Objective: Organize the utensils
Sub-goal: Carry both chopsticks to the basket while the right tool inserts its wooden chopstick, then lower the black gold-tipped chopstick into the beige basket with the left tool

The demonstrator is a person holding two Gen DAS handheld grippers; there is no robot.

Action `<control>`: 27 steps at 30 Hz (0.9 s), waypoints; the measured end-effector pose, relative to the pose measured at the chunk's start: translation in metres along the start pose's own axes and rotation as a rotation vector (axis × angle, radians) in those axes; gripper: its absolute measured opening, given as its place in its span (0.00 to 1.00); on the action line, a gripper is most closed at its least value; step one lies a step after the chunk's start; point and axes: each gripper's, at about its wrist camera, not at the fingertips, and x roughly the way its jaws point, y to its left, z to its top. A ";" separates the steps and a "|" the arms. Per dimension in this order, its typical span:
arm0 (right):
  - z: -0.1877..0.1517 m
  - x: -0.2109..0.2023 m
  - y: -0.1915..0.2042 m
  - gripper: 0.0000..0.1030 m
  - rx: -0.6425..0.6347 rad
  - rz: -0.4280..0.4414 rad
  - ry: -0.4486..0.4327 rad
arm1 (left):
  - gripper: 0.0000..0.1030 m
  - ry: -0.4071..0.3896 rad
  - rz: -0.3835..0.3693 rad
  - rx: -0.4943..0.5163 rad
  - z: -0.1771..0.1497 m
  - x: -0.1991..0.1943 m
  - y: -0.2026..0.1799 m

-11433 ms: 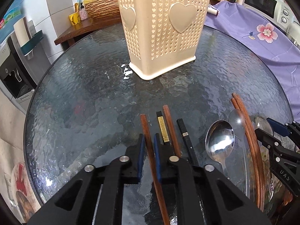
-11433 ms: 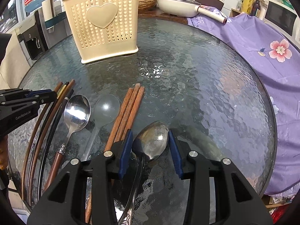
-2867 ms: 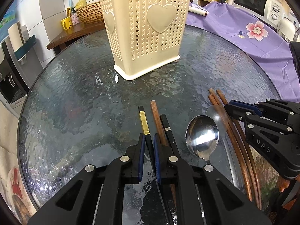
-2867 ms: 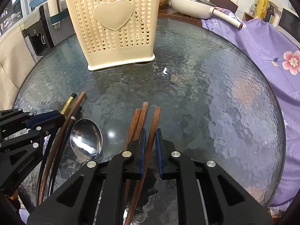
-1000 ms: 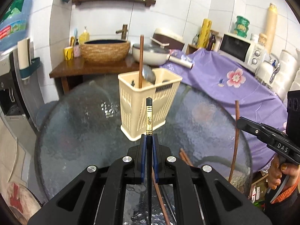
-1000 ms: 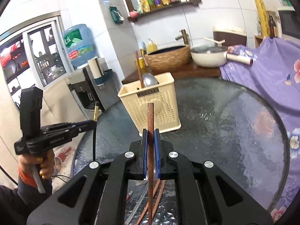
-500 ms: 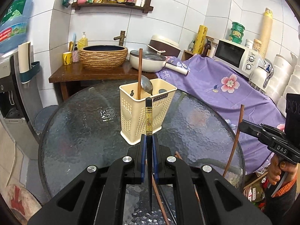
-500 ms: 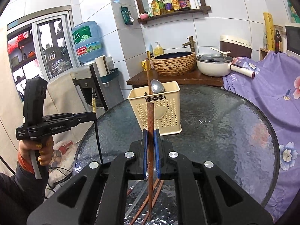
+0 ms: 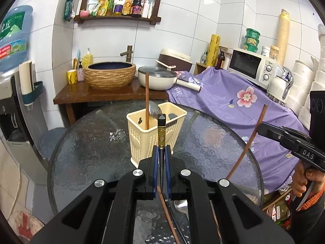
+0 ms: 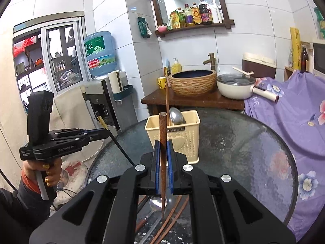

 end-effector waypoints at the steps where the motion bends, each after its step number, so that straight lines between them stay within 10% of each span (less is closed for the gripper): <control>1: 0.004 0.003 0.002 0.07 -0.009 -0.003 0.001 | 0.06 -0.005 0.002 0.006 0.004 0.000 -0.001; 17: 0.119 0.026 0.013 0.07 -0.033 0.010 -0.069 | 0.06 -0.097 -0.026 0.026 0.099 -0.010 -0.016; 27: 0.194 0.052 0.009 0.07 -0.039 -0.100 -0.177 | 0.06 -0.185 0.115 0.014 0.175 0.010 -0.007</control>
